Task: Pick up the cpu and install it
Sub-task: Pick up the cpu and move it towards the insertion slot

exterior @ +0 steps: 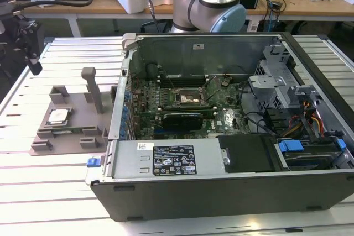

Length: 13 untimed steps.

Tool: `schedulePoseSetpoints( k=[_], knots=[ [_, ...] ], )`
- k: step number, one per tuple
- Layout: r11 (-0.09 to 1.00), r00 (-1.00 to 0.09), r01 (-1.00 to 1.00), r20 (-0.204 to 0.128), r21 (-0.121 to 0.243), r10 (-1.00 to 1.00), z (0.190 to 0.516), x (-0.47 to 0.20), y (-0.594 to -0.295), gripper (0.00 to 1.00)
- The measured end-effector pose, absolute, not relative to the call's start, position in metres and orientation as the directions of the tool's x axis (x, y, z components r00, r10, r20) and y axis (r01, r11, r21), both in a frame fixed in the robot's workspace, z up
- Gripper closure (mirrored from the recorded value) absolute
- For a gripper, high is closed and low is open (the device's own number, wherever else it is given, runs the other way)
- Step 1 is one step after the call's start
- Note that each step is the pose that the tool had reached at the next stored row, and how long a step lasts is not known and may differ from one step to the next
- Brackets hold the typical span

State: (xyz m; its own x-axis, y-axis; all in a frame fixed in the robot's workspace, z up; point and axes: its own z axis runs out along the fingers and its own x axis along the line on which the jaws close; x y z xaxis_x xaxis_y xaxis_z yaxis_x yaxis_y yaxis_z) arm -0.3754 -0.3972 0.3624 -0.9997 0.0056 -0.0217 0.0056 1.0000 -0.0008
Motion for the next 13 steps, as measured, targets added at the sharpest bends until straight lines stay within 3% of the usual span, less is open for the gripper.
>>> schedulePoseSetpoints(
  k=[13],
  knots=[
    [1.000,-1.000,0.006,-0.022,-0.001,0.006,0.3522,-0.3754,-0.3972,0.46]
  ],
)
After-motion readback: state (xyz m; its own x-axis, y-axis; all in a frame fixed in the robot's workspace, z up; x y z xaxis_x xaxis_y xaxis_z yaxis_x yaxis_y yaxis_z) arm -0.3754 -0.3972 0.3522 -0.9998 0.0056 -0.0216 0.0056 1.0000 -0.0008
